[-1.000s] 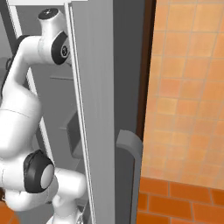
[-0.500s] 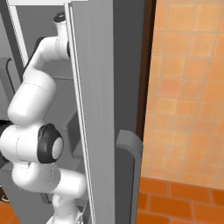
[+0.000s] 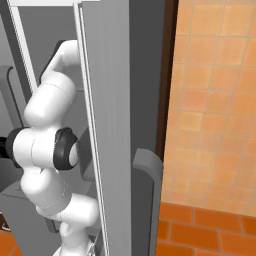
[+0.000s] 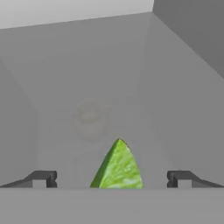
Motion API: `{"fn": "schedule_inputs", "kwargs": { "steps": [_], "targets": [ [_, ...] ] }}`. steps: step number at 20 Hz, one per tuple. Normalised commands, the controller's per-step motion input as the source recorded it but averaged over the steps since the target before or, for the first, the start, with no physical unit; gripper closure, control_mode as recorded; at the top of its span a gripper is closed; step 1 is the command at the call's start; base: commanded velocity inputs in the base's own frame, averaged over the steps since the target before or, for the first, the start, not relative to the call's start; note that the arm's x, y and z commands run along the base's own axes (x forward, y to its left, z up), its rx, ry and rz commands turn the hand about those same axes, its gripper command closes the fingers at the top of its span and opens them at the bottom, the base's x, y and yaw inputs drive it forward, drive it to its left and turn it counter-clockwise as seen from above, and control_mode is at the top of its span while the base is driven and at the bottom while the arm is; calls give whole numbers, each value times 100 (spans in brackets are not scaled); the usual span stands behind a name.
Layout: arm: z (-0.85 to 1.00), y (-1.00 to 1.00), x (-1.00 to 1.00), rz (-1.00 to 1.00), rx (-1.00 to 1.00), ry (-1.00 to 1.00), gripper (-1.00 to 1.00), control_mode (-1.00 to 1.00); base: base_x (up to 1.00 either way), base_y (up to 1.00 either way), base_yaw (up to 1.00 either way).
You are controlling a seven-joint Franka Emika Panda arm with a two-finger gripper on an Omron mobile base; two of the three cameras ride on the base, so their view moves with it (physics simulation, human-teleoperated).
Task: Grab a lemon wedge from the fridge and one ice cube from the ice bowl, and put them in the glass of lemonade.
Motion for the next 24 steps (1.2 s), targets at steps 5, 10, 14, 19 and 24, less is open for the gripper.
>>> {"fn": "schedule_inputs", "kwargs": {
  "steps": [5,10,14,19,24],
  "targets": [
    [-4,-8,1,0,0,1,-100,-100,0,0,0],
    [-16,0,26,0,0,3,-100,-100,0,0,0],
    [0,4,-13,0,0,4,-100,-100,0,0,0],
    [-1,7,7,0,0,1,-100,-100,0,0,0],
    [-23,0,-2,0,0,6,-100,-100,0,0,0]
  ]
}}
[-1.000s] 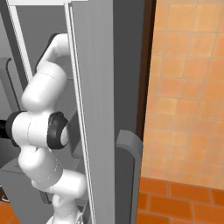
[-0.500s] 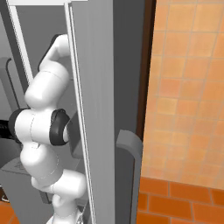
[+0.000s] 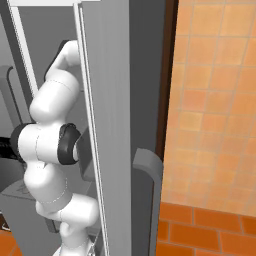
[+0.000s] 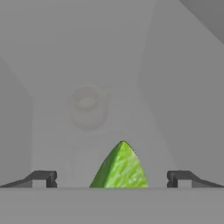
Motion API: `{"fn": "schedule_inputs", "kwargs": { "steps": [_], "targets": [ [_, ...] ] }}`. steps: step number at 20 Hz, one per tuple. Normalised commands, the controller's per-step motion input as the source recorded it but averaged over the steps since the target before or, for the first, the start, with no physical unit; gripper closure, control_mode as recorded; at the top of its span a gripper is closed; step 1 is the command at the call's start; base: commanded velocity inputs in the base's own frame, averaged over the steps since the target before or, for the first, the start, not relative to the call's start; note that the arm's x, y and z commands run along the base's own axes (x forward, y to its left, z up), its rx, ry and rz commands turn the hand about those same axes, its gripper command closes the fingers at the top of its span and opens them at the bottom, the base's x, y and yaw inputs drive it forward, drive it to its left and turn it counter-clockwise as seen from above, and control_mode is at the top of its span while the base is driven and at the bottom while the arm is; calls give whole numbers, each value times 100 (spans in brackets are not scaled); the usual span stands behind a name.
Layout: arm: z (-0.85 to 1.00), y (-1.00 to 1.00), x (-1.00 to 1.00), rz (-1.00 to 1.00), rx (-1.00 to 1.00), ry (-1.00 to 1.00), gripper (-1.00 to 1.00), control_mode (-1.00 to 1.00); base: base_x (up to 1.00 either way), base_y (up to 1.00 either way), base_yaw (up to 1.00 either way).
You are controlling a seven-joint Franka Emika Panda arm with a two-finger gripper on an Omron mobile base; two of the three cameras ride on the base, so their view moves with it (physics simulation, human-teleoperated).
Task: Grab a lemon wedge from the fridge and one ice cube from the ice bowl, and put them in the glass of lemonade.
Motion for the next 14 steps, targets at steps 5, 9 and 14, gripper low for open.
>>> {"fn": "schedule_inputs", "kwargs": {
  "steps": [5,9,14],
  "targets": [
    [-30,0,0,0,0,8,-100,-100,0,0,0],
    [-21,0,0,0,0,3,-100,-100,0,0,0],
    [-15,0,0,0,0,2,-100,-100,0,0,0]
  ]
}}
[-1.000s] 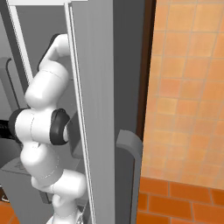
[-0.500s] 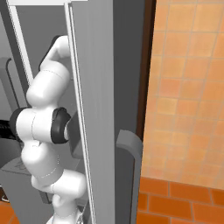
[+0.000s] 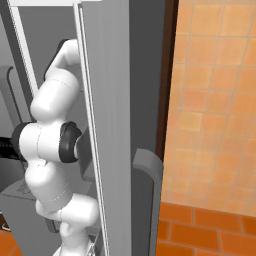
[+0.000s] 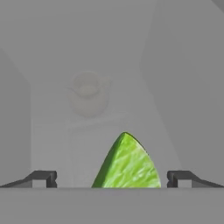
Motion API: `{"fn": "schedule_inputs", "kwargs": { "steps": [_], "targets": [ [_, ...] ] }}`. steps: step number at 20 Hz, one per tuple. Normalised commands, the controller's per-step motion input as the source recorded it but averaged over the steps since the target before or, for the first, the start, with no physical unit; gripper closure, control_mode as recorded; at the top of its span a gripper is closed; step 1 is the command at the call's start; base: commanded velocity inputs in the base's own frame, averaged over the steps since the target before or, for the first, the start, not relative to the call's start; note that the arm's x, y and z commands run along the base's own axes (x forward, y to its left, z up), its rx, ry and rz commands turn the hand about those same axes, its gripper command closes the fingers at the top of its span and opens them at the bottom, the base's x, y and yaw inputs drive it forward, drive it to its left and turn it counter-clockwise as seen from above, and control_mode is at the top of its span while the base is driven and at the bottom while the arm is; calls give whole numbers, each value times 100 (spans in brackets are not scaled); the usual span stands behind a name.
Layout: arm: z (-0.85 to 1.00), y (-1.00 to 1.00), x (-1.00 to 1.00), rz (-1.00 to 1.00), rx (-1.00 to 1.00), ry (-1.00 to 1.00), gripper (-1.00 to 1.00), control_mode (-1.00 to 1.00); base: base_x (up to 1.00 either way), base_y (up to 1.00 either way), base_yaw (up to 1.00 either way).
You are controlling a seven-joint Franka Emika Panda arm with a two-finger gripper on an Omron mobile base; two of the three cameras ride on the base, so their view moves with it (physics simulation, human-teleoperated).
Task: Grab a lemon wedge from the fridge and one ice cube from the ice bowl, and put them in the glass of lemonade.
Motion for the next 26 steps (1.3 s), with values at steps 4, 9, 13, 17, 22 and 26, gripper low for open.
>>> {"fn": "schedule_inputs", "kwargs": {
  "steps": [4,9,13,17,22,26],
  "targets": [
    [-6,0,0,0,0,9,100,-100,0,0,0],
    [-3,0,-11,0,0,4,100,-100,0,0,0],
    [-14,-14,-95,0,6,-12,100,-100,0,0,0],
    [-15,-8,-100,0,5,-22,100,-100,0,0,0],
    [-1,-3,-100,0,3,-7,100,-100,0,0,0],
    [-26,0,-100,0,0,2,100,-100,0,0,0]
  ]
}}
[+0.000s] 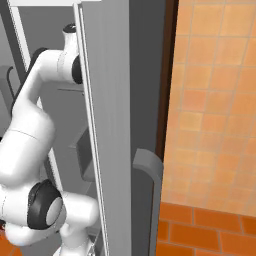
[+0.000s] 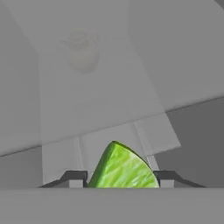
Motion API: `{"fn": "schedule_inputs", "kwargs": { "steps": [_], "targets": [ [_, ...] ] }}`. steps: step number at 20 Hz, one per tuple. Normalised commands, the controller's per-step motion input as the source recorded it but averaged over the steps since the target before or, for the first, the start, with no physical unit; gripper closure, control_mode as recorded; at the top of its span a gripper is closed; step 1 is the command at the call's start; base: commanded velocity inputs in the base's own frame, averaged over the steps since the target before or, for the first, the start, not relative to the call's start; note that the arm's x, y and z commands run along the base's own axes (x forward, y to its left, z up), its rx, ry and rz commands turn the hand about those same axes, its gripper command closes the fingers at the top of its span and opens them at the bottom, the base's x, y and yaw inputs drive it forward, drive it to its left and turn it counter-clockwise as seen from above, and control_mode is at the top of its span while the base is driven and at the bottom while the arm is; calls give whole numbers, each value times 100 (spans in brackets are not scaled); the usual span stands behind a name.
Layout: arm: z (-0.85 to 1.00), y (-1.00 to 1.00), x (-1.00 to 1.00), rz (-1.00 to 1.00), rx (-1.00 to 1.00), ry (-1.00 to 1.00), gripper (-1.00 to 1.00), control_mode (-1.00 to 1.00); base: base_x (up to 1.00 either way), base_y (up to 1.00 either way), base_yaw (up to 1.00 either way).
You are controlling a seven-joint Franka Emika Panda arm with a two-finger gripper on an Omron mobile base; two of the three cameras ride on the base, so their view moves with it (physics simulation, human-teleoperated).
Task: Grab a lemon wedge from the fridge and one ice cube from the ice bowl, and put them in the glass of lemonade.
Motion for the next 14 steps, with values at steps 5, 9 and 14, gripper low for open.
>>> {"fn": "schedule_inputs", "kwargs": {
  "steps": [5,9,14],
  "targets": [
    [-77,2,-100,0,0,6,100,-100,0,0,0],
    [-82,3,-100,1,0,8,100,-100,0,0,0],
    [-5,21,-100,8,0,-1,100,-100,0,0,0]
  ]
}}
